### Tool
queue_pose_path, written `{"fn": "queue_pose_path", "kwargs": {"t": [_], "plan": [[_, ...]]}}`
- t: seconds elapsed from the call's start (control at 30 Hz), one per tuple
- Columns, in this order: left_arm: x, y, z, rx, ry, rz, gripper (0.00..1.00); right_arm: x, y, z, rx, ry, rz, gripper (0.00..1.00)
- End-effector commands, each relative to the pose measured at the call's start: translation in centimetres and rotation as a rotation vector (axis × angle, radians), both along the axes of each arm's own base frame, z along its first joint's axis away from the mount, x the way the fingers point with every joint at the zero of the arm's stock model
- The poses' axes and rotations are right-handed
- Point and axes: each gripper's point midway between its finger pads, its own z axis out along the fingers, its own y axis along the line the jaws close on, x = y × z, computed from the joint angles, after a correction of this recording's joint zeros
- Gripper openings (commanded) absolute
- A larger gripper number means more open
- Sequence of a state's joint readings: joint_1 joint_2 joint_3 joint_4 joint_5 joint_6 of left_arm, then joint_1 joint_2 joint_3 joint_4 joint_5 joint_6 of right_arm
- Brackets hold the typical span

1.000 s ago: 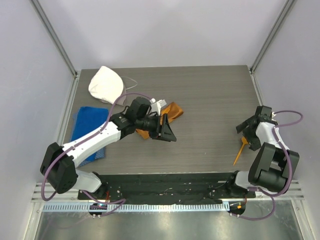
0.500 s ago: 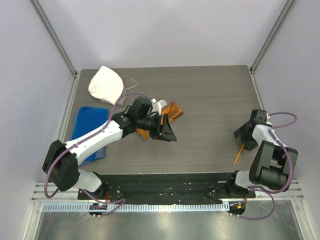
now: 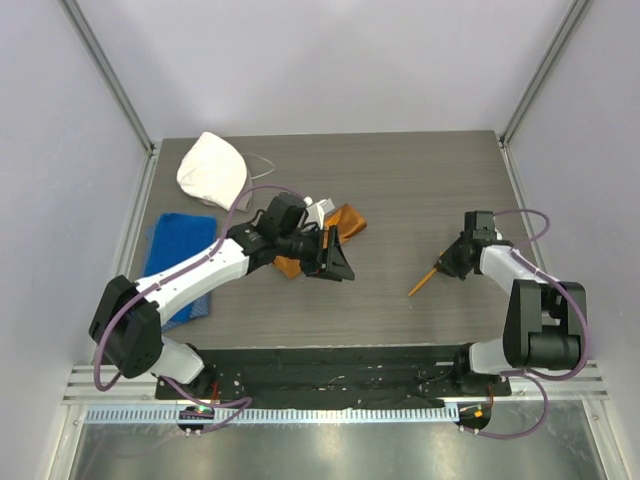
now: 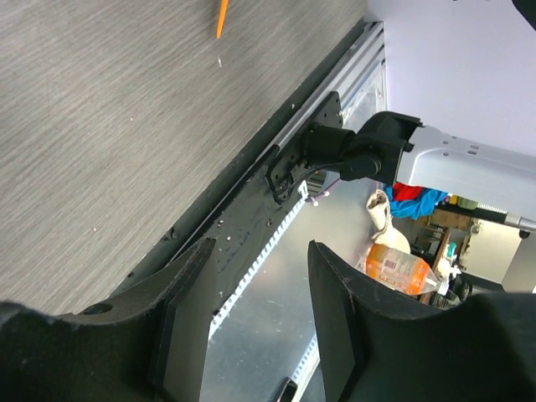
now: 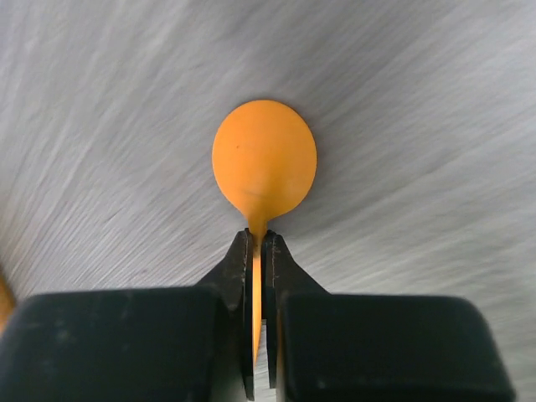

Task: Fold the napkin into a case and place the utensils inside
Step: Pick up the spoon from the corner of the board, then pass from the right arm to the left

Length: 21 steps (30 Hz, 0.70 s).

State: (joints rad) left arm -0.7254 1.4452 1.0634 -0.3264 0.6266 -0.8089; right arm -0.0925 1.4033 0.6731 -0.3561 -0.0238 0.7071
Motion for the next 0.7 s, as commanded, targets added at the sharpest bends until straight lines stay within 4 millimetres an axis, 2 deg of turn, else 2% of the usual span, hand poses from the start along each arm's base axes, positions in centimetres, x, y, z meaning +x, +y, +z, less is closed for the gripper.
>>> {"fn": "queue_pose_path", "kwargs": {"t": [0.0, 0.03, 0.07, 0.1, 0.13, 0.17, 0.2, 0.23, 0.3, 0.33, 0.4, 0.43, 0.47, 0.5, 0.53, 0.6, 0.67], "plan": [[1.3, -0.9, 1.5, -0.020, -0.023, 0.023, 0.53, 3.5, 3.3, 4.6, 0.090, -0.192, 0.134, 0.01], [1.5, -1.1, 1.8, -0.024, -0.024, 0.026, 0.56, 4.2, 4.0, 5.8, 0.099, -0.230, 0.164, 0.01], [1.7, -1.3, 1.5, -0.018, -0.016, 0.027, 0.57, 4.6, 5.4, 7.0, 0.126, -0.280, 0.221, 0.01], [1.8, -1.5, 1.6, -0.023, -0.007, 0.027, 0.57, 4.6, 7.4, 8.9, 0.201, -0.349, 0.297, 0.01], [2.0, -1.6, 1.7, -0.036, 0.003, 0.025, 0.56, 5.6, 8.9, 11.2, 0.250, -0.468, 0.366, 0.01], [2.2, -1.9, 1.7, -0.055, 0.012, 0.017, 0.55, 5.4, 11.0, 12.7, 0.314, -0.535, 0.445, 0.01], [2.3, -2.1, 2.2, -0.085, 0.053, 0.016, 0.55, 4.1, 13.6, 14.1, 0.447, -0.581, 0.549, 0.01], [2.4, -2.1, 2.3, -0.101, 0.069, 0.014, 0.55, 4.5, 14.9, 16.4, 0.488, -0.688, 0.624, 0.01], [2.6, -2.1, 3.3, -0.134, 0.088, 0.022, 0.56, 2.9, 17.8, 17.9, 0.595, -0.734, 0.733, 0.01], [2.9, -1.9, 3.6, -0.138, 0.080, 0.037, 0.57, 2.3, 18.7, 19.6, 0.611, -0.810, 0.799, 0.01], [2.9, -1.4, 4.4, -0.138, 0.064, 0.062, 0.58, 0.8, 20.0, 20.5, 0.641, -0.868, 0.848, 0.01], [2.9, -1.2, 4.6, -0.140, 0.065, 0.070, 0.59, 0.2, 20.4, 22.8, 0.656, -0.966, 0.877, 0.01], [2.8, -1.0, 4.7, -0.139, 0.062, 0.081, 0.59, -0.3, 20.6, 23.4, 0.667, -0.994, 0.884, 0.01], [2.7, -0.7, 5.4, -0.147, 0.044, 0.092, 0.59, -0.7, 20.7, 23.5, 0.677, -1.004, 0.888, 0.01], [2.8, -0.5, 5.4, -0.144, 0.036, 0.113, 0.59, -1.0, 20.8, 24.4, 0.694, -1.036, 0.893, 0.01], [2.6, -0.2, 5.2, -0.151, 0.049, 0.136, 0.60, -1.9, 21.2, 24.6, 0.731, -1.045, 0.914, 0.01], [2.3, -0.1, 5.3, -0.160, 0.060, 0.144, 0.61, -2.4, 21.2, 25.6, 0.775, -1.080, 0.906, 0.01]]}}
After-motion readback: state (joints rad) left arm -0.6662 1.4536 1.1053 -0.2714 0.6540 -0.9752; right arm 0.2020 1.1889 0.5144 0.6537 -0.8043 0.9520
